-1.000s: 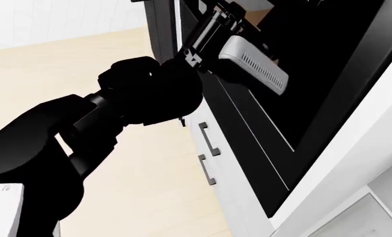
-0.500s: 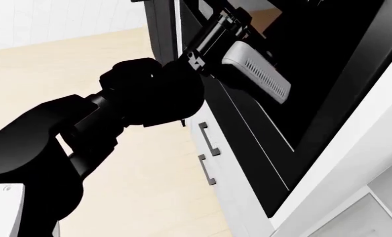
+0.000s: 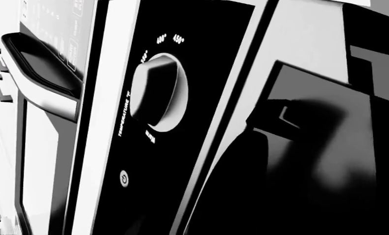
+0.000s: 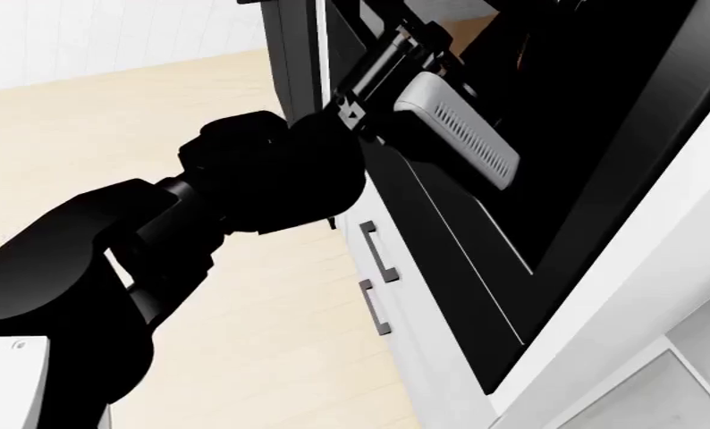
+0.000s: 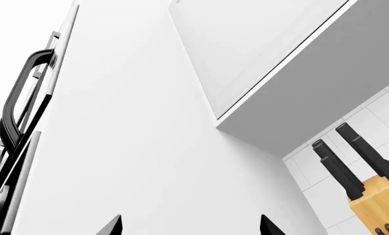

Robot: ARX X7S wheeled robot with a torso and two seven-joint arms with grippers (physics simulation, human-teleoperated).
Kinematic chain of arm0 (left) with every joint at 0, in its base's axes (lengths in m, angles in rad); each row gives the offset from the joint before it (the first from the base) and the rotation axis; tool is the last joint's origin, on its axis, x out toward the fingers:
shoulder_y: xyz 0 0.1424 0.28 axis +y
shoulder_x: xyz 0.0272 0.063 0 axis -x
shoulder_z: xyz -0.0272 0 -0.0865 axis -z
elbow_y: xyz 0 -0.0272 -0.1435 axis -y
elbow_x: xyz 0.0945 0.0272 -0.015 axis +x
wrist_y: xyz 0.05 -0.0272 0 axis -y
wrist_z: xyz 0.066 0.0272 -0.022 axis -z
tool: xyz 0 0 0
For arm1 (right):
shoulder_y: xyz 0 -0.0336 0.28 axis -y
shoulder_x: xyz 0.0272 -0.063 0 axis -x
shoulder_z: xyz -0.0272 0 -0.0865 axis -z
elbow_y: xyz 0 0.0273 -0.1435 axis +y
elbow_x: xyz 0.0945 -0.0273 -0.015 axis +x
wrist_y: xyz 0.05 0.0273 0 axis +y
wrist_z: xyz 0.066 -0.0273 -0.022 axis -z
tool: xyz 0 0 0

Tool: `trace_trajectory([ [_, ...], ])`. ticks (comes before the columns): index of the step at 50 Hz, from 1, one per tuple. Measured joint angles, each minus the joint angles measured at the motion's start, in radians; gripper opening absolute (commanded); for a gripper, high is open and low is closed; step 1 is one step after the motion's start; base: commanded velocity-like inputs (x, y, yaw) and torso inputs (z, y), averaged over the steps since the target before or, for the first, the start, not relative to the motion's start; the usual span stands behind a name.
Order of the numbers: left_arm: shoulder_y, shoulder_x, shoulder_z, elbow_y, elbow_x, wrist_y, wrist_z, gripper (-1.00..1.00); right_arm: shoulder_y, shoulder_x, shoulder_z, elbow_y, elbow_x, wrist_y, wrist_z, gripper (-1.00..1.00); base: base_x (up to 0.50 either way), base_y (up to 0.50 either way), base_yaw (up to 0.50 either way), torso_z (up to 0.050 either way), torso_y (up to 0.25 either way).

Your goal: Open the oven door

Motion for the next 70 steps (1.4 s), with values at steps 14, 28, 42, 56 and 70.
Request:
trace_trajectory([
  [14, 0.004, 0.000, 0.003, -0.006, -0.032, 0.018, 0.039, -1.00, 0.003, 0.001, -0.001, 0.002, 0.001, 0.002, 0.001, 1.00, 0.00, 0.00, 0.00, 0.000, 0.000],
  [28, 0.005, 0.000, 0.005, -0.010, -0.047, 0.027, 0.049, -1.00, 0.012, 0.004, -0.002, 0.006, 0.002, 0.007, 0.002, 1.00, 0.00, 0.00, 0.00, 0.000, -0.001],
  [42, 0.006, 0.000, 0.001, -0.015, -0.038, 0.033, 0.045, -1.00, 0.012, 0.004, -0.001, 0.006, 0.002, 0.006, 0.002, 1.00, 0.00, 0.00, 0.00, 0.000, -0.001],
  [56, 0.008, 0.000, -0.001, -0.021, -0.004, 0.032, 0.007, -1.00, 0.008, 0.003, 0.000, 0.004, 0.001, 0.003, 0.002, 1.00, 0.00, 0.00, 0.00, 0.000, -0.001],
  [70, 0.011, -0.082, 0.003, 0.160, 0.024, -0.092, -0.045, -1.00, 0.005, 0.001, 0.000, 0.001, -0.001, 0.002, 0.003, 1.00, 0.00, 0.00, 0.00, 0.000, -0.001],
])
